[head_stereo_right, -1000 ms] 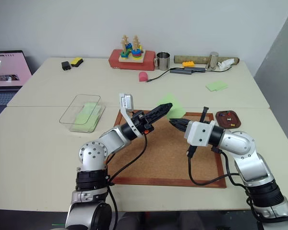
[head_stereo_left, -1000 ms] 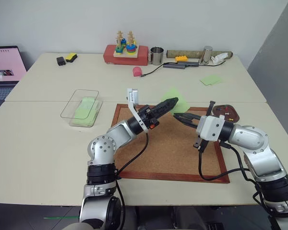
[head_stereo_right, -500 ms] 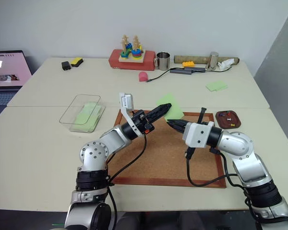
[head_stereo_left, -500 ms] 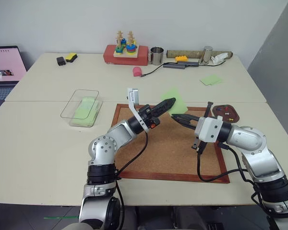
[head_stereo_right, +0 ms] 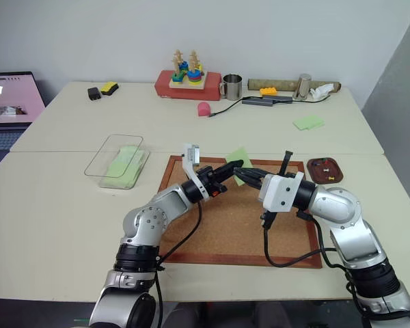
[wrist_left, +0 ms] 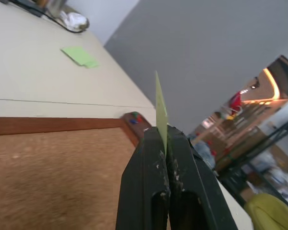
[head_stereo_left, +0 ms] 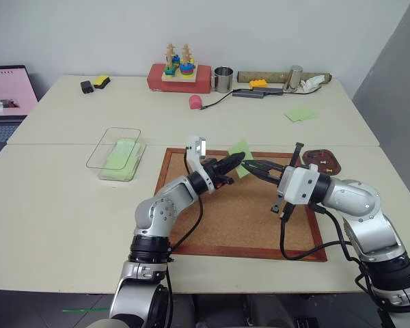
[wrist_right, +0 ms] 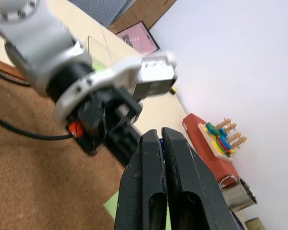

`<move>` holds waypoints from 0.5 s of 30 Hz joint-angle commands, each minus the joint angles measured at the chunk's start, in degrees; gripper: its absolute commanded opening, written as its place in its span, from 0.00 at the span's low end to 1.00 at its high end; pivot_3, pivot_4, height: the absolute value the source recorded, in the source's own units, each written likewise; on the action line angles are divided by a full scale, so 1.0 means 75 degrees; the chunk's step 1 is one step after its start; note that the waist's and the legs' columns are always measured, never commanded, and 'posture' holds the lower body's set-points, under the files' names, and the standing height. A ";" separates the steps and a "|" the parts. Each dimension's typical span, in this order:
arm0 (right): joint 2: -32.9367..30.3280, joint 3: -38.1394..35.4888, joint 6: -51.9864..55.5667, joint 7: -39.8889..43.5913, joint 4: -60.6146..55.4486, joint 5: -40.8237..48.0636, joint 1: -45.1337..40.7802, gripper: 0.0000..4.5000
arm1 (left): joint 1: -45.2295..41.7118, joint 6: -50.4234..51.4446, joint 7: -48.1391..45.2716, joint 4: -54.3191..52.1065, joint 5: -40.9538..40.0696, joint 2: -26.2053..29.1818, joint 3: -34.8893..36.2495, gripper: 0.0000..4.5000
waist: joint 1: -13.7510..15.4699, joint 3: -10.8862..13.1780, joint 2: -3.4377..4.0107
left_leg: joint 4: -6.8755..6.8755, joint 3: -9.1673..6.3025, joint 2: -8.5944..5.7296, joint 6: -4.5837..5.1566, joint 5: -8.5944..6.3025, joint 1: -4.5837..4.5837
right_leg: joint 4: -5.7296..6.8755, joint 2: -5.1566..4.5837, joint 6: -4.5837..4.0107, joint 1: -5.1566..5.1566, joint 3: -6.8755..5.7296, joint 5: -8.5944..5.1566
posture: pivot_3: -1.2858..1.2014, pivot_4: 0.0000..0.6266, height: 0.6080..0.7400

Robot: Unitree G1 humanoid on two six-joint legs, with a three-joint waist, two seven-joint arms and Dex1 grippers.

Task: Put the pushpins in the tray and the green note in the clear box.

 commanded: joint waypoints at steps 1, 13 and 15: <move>-0.0040 -0.0511 0.0374 -0.0205 -0.0380 0.0354 0.0025 0.00 | -0.0132 -0.0313 -0.0010 -0.0067 0.0090 -0.0066 0.0082 0.01 | 0.0004 0.0000 0.0000 | 0.0000 0.0000 0.0000 0.0000 0.0000 0.0000 | 0.0000 -0.0001 0.0000 0.0000 0.0000 0.0000 | 0.52 0.24 1.00; -0.0911 -0.1315 0.1098 -0.2124 0.3054 -0.1680 0.0264 0.00 | 0.0085 0.0338 -0.0127 -0.1774 -0.0356 0.0424 0.0011 0.01 | -0.0019 0.0001 -0.0004 | -0.0002 0.0006 -0.0001 0.0001 0.0000 0.0000 | 0.0001 0.0000 0.0000 -0.0003 0.0008 0.0000 | 0.52 0.24 1.00; -0.0897 -0.1267 0.1055 -0.2473 0.3724 -0.1871 0.0073 0.00 | 0.0120 0.0371 -0.0094 -0.1897 -0.0353 0.0447 -0.0031 0.01 | 0.0010 0.0002 -0.0004 | 0.0001 0.0011 -0.0007 0.0000 0.0000 0.0001 | 0.0001 -0.0006 -0.0001 0.0000 0.0010 0.0001 | 0.52 0.24 1.00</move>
